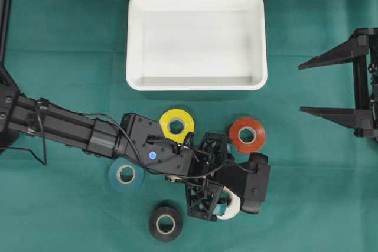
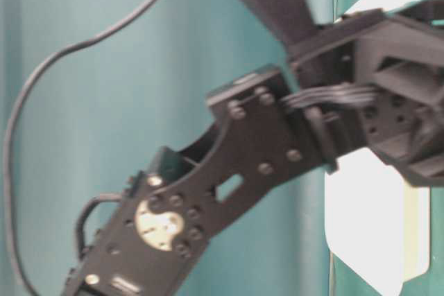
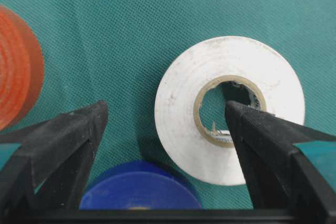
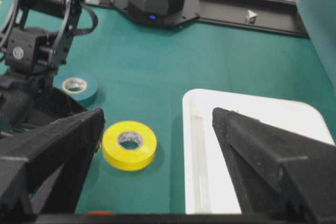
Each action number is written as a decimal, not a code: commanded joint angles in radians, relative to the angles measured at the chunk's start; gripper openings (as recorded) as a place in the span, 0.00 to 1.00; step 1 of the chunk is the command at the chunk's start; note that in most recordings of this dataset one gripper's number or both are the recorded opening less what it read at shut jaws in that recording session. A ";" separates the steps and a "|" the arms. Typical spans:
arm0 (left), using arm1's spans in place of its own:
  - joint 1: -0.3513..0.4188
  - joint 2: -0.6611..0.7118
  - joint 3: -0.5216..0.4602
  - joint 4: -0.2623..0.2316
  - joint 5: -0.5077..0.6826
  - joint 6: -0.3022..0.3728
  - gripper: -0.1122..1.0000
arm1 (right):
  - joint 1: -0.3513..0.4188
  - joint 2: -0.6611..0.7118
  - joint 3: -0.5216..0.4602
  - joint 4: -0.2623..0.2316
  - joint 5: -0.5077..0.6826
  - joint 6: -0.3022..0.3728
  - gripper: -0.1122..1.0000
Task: Pick up the tape from a random location and place it into the white case.
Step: 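Lower the left gripper into the white roll's hole and close it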
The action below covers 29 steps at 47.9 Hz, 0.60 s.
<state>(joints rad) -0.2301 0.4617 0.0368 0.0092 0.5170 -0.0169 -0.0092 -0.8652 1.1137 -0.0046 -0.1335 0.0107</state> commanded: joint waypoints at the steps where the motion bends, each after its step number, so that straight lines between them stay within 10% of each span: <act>1: 0.000 -0.012 -0.005 0.000 -0.014 -0.002 0.99 | 0.000 0.005 -0.021 0.000 -0.003 -0.002 0.92; 29: -0.002 0.000 0.003 -0.002 -0.029 -0.002 0.95 | 0.000 0.006 -0.020 0.000 0.005 -0.002 0.92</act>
<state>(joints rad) -0.2301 0.4801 0.0522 0.0092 0.4924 -0.0199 -0.0092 -0.8652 1.1137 -0.0046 -0.1273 0.0107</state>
